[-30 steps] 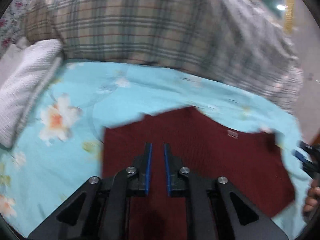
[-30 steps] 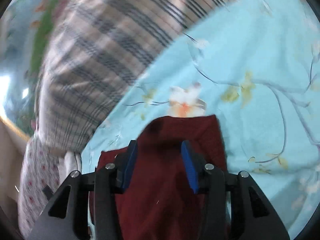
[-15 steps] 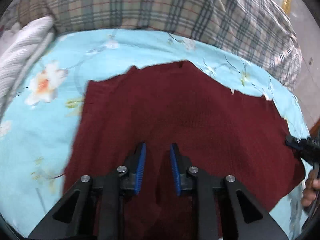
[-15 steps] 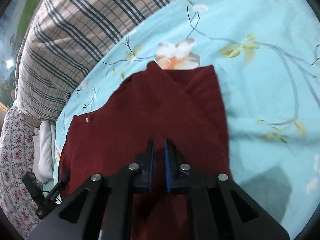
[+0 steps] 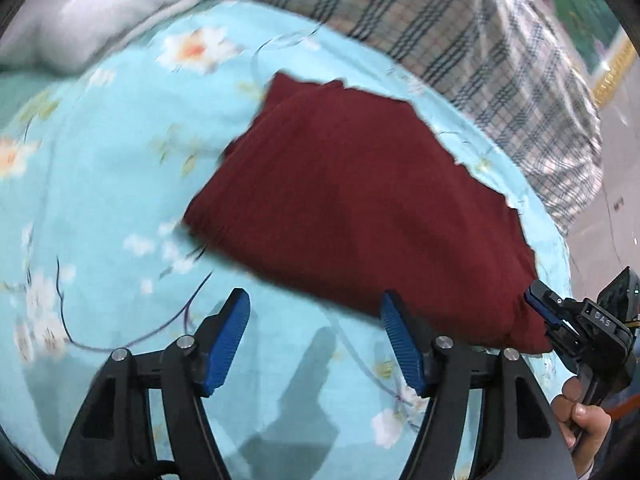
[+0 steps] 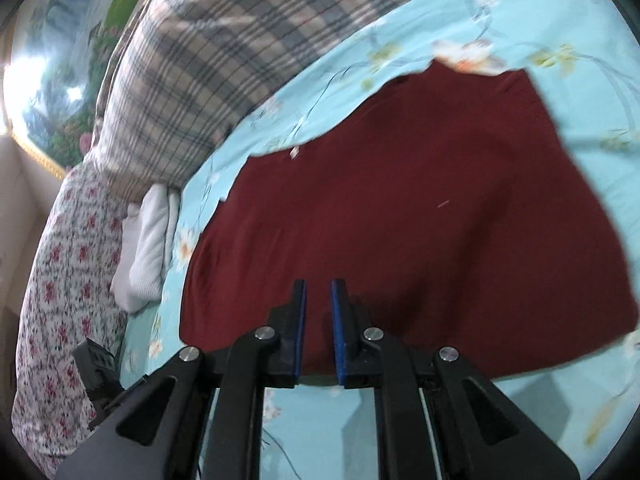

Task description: Fold large clothes

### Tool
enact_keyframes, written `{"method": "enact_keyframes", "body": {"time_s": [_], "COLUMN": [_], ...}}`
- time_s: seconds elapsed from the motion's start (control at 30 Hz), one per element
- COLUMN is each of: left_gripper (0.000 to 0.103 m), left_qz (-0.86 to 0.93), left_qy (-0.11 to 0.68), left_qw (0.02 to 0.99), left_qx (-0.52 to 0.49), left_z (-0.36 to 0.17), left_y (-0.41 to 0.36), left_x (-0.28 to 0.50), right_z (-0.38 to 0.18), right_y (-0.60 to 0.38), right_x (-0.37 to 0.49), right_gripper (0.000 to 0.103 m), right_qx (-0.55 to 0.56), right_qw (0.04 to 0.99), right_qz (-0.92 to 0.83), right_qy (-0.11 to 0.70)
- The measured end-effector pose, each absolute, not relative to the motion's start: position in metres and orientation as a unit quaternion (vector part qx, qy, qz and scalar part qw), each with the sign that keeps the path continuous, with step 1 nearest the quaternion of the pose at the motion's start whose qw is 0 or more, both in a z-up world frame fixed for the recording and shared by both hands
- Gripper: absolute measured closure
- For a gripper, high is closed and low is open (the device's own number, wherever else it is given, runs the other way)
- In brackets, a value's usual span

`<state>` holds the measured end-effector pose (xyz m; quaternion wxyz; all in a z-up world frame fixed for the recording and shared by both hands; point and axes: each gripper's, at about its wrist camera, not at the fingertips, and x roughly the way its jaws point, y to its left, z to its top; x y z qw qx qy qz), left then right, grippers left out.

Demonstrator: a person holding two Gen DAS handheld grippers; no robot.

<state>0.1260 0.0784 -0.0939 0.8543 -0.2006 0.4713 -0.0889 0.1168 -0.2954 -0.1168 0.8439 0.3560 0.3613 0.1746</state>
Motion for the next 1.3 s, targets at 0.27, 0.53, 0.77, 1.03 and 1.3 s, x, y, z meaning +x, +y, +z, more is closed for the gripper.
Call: {"method": "enact_keyframes", "body": {"time_s": [0.27, 0.53, 0.77, 1.03, 1.3], "left_gripper": [0.031, 0.088, 0.097, 0.097, 0.097], "left_qz": [-0.05, -0.068, -0.168, -0.272, -0.275], "left_qy": [0.444, 0.428, 0.352, 0.356, 0.396], "left_qw": [0.852, 0.866, 0.902, 0.893, 0.875], "left_qx": [-0.272, -0.25, -0.183, -0.036, -0.034], "left_z": [-0.11, -0.096, -0.011, -0.021, -0.072], "left_y": [0.09, 0.081, 0.022, -0.12, -0.117], "left_x": [0.174, 0.202, 0.187, 0.177, 0.178], "right_z": [-0.108, -0.151, -0.143, -0.134, -0.126], "right_y": [-0.255, -0.244, -0.259, -0.396, -0.379], "right_x": [0.161, 0.188, 0.186, 0.153, 0.178], "right_gripper": [0.09, 0.096, 0.095, 0.049, 0.032], "right_qx": [0.33, 0.345, 0.381, 0.539, 0.482], "right_qw": [0.842, 0.813, 0.786, 0.748, 0.754], "right_qz": [0.2, 0.214, 0.234, 0.227, 0.275], "right_qy": [0.376, 0.417, 0.428, 0.314, 0.351]}}
